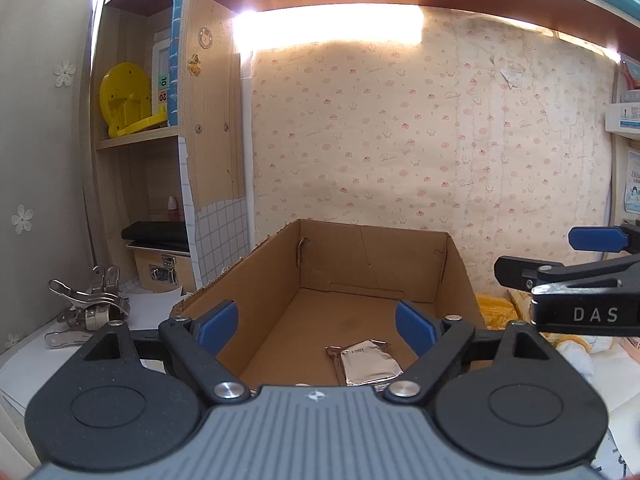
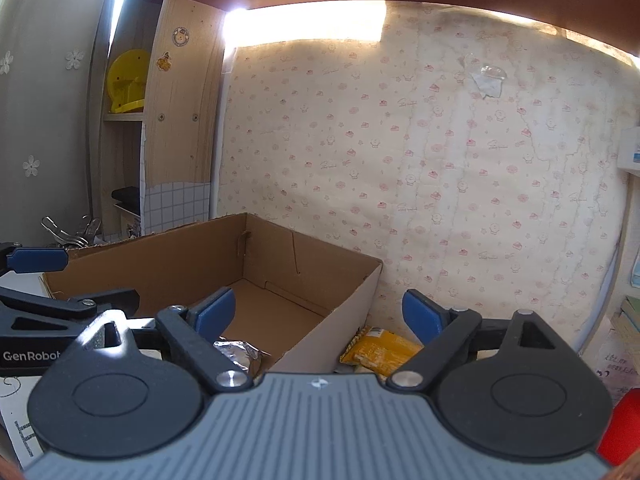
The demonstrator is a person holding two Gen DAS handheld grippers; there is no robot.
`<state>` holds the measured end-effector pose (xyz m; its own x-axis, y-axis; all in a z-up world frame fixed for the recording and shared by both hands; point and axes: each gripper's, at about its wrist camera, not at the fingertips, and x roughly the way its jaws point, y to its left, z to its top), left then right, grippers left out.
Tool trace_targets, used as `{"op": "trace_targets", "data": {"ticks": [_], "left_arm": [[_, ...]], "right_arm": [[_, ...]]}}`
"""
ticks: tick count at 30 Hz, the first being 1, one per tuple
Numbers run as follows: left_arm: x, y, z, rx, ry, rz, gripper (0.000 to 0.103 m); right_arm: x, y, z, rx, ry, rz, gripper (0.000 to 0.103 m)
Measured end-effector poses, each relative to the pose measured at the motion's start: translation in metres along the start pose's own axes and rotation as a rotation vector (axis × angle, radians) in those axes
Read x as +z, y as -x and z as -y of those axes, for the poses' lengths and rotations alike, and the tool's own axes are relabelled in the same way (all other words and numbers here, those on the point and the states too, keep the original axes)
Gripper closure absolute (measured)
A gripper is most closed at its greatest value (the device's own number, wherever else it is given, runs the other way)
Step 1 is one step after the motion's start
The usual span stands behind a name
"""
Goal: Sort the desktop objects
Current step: 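Move the left tool to a croissant packet while the right tool approaches a white glove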
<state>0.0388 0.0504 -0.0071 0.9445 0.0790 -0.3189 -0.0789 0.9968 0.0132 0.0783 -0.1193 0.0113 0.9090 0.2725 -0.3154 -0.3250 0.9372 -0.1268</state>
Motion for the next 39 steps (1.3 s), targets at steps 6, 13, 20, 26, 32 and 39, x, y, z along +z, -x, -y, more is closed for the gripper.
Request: {"op": "trace_targets", "data": {"ticks": [6,13,20,26,32,39], "left_arm": [[0.001,0.004,0.018,-0.035,-0.003,0.008,0.014],[0.000,0.013,0.049,-0.104,-0.017,0.024,0.014],[-0.002,0.022,0.084,-0.182,-0.043,0.039,0.014],[-0.009,0.025,0.111,-0.249,-0.060,0.038,0.014],[-0.025,0.019,0.140,-0.295,-0.095,-0.001,0.014],[-0.042,0.008,0.155,-0.310,-0.096,-0.033,0.014]], "right_arm": [[-0.010,0.018,0.028,-0.114,-0.033,0.004,0.011],[-0.034,0.033,0.064,-0.244,-0.103,-0.034,0.011],[-0.058,0.044,0.088,-0.334,-0.129,-0.075,0.010],[-0.077,0.048,0.106,-0.362,-0.149,-0.102,0.009],[-0.095,0.050,0.121,-0.365,-0.159,-0.135,0.009],[-0.109,0.050,0.135,-0.340,-0.173,-0.151,0.009]]}}
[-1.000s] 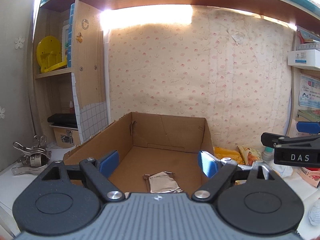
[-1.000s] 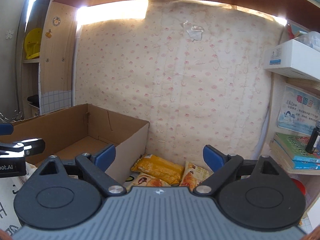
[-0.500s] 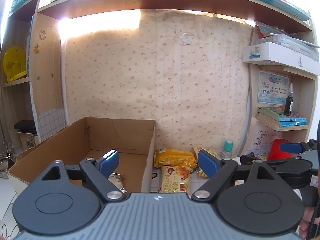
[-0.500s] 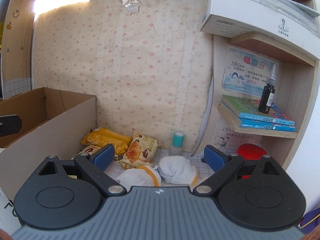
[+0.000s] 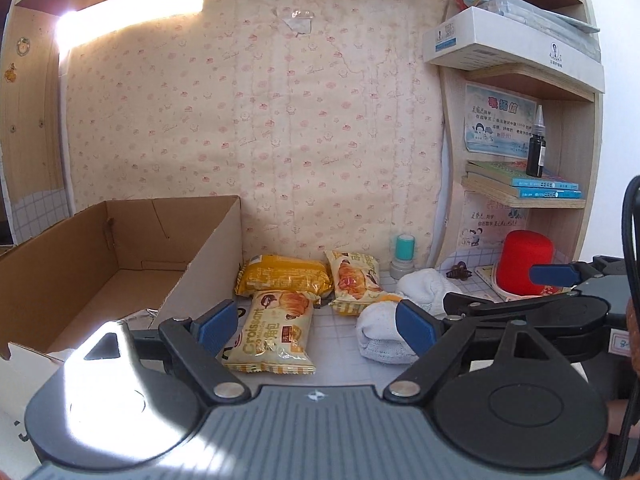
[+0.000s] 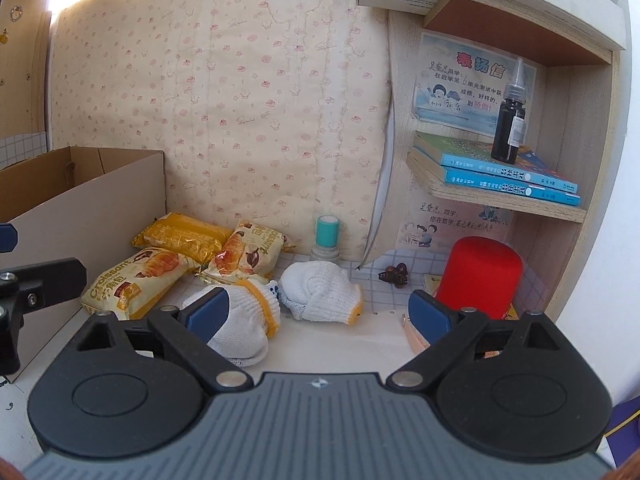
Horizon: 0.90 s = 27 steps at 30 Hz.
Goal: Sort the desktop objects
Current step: 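Move the left tool to a croissant packet while the right tool approaches a white glove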
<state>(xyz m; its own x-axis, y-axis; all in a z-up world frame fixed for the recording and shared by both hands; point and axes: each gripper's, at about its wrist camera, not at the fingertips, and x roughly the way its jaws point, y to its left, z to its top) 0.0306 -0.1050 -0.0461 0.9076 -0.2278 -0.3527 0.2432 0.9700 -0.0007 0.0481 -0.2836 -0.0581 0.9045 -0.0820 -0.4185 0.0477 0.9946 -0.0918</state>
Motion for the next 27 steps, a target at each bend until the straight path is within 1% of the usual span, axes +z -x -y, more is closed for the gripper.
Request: {"op": "trace_targets", "data": {"ticks": [2,5,8,11,14,16,18,21,25,26,27], "left_arm": [[-0.002,-0.002,-0.003,0.009,0.009,-0.007,0.014],[-0.003,-0.001,-0.010,0.026,0.019,-0.008,0.014],[-0.001,0.002,-0.017,0.031,0.032,0.001,0.014],[0.001,0.006,-0.022,0.048,0.026,0.017,0.014],[0.001,0.009,-0.029,0.064,0.027,0.024,0.014],[0.002,0.010,-0.033,0.045,0.036,0.019,0.014],[0.003,0.012,-0.034,0.041,0.040,0.017,0.015],[0.003,0.013,-0.033,0.037,0.036,0.025,0.015],[0.002,0.014,-0.032,0.033,0.032,0.025,0.015],[0.003,0.014,-0.031,0.033,0.032,0.025,0.015],[0.002,0.014,-0.031,0.034,0.034,0.026,0.014]], "right_arm": [[-0.002,-0.002,-0.002,0.019,0.009,0.002,0.009],[-0.003,-0.012,-0.008,0.065,0.022,-0.021,0.008],[-0.002,-0.025,-0.016,0.111,0.014,-0.037,0.008],[0.001,-0.040,-0.026,0.133,0.021,-0.061,0.008],[0.004,-0.056,-0.038,0.122,0.034,-0.096,0.008],[0.005,-0.063,-0.045,0.098,0.042,-0.110,0.008],[0.006,-0.070,-0.052,0.083,0.040,-0.131,0.008],[0.004,-0.081,-0.061,0.035,0.040,-0.164,0.008],[-0.001,-0.094,-0.068,0.022,0.043,-0.210,0.008],[-0.003,-0.097,-0.068,0.030,0.039,-0.217,0.010],[-0.005,-0.099,-0.068,0.046,0.029,-0.225,0.015]]}}
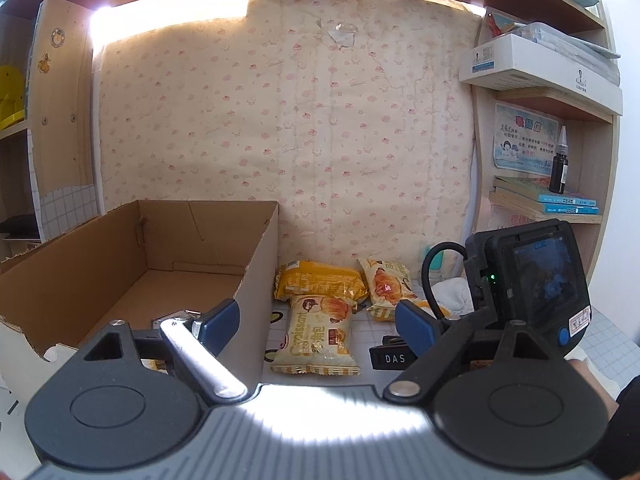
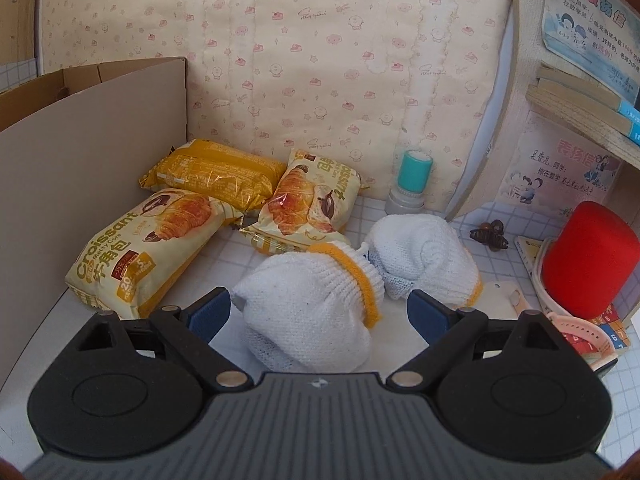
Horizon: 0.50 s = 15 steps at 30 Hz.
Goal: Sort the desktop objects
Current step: 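Move the left tool to a croissant packet while the right tool approaches a white glove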
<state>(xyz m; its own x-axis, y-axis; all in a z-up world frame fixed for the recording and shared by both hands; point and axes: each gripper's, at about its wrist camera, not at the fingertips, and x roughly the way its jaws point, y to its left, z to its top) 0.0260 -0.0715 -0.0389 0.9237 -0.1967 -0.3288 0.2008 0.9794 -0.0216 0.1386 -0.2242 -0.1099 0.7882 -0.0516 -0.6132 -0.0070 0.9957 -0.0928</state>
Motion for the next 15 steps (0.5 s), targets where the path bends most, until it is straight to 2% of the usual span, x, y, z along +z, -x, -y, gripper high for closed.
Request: {"op": "trace_targets", "data": {"ticks": [1,2,3,9,15], "left_arm": [[0.000,0.000,0.000,0.000,-0.002,0.000,0.014],[0.000,0.000,0.000,0.000,-0.001,-0.003,0.014],[0.000,-0.001,0.000,-0.003,0.002,-0.007,0.014],[-0.004,-0.004,0.012,-0.023,-0.022,-0.012,0.014],[-0.004,-0.010,0.022,-0.055,-0.029,-0.009,0.014]], "right_arm": [[-0.001,-0.002,0.000,0.017,-0.008,-0.006,0.020],[-0.002,-0.005,-0.001,0.020,-0.012,-0.014,0.031],[-0.003,-0.006,-0.001,0.015,-0.010,-0.016,0.035],[-0.004,-0.002,0.000,0.026,0.004,0.000,0.044],[-0.009,0.001,0.016,0.027,-0.008,0.001,0.044]]}}
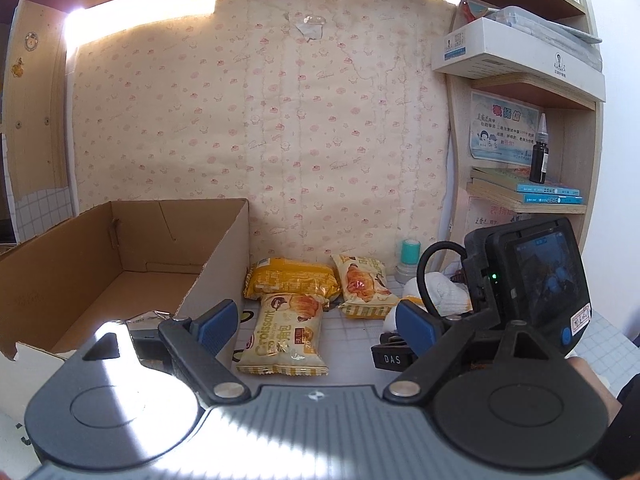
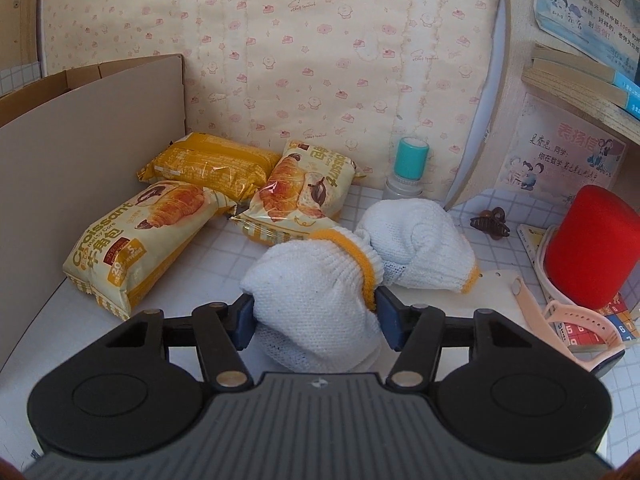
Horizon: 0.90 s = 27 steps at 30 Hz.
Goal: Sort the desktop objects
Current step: 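Move the left tool to a croissant packet while the right tool approaches a white glove, then grasp the croissant packet with the left tool while the right tool grasps the glove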
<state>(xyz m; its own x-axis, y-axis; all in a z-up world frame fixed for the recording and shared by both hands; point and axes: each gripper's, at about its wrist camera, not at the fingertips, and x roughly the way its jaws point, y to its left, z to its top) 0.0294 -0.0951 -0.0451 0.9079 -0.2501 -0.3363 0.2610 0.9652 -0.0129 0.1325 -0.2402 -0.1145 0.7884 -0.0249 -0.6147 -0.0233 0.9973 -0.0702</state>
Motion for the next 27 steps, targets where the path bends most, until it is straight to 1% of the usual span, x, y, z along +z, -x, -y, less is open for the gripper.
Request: {"op": "trace_targets", "data": {"ticks": [3,4,5,7,9,11,15,17,19,23,25,27], "left_arm": [[-0.003,-0.006,0.006,-0.012,-0.018,-0.008,0.012],[-0.004,-0.007,0.010,-0.015,-0.029,0.003,0.011],[-0.004,-0.009,0.010,-0.025,-0.023,0.005,0.009],[-0.003,-0.012,0.012,-0.037,-0.008,0.002,0.009],[-0.003,-0.013,0.014,-0.051,-0.017,0.022,0.008],[-0.004,-0.017,0.014,-0.042,-0.018,0.033,0.008],[-0.004,-0.035,0.004,-0.023,0.049,-0.006,0.008],[-0.002,-0.046,0.008,0.002,0.030,-0.035,0.008],[-0.004,-0.055,0.010,0.011,0.008,-0.044,0.008],[-0.005,-0.079,0.008,0.061,0.024,-0.096,0.008],[-0.004,-0.093,0.010,0.088,0.012,-0.136,0.009],[-0.005,-0.102,0.010,0.098,0.007,-0.144,0.008]], "right_arm": [[-0.004,0.003,0.010,0.006,-0.005,0.003,0.044],[-0.006,0.005,0.014,0.006,-0.009,0.005,0.044],[-0.007,0.007,0.018,0.008,-0.009,0.004,0.044],[-0.009,0.009,0.025,0.005,-0.014,0.000,0.044],[-0.013,0.011,0.033,0.022,-0.037,0.001,0.044],[-0.016,0.012,0.039,0.025,-0.051,0.003,0.044],[-0.018,0.012,0.043,0.043,-0.064,0.008,0.043],[-0.019,0.011,0.047,0.055,-0.088,0.009,0.043],[-0.020,0.010,0.049,0.066,-0.100,0.010,0.043],[-0.022,0.011,0.051,0.068,-0.091,0.006,0.042],[-0.022,0.011,0.052,0.074,-0.092,0.007,0.042],[-0.022,0.011,0.050,0.072,-0.086,0.007,0.041]]}}
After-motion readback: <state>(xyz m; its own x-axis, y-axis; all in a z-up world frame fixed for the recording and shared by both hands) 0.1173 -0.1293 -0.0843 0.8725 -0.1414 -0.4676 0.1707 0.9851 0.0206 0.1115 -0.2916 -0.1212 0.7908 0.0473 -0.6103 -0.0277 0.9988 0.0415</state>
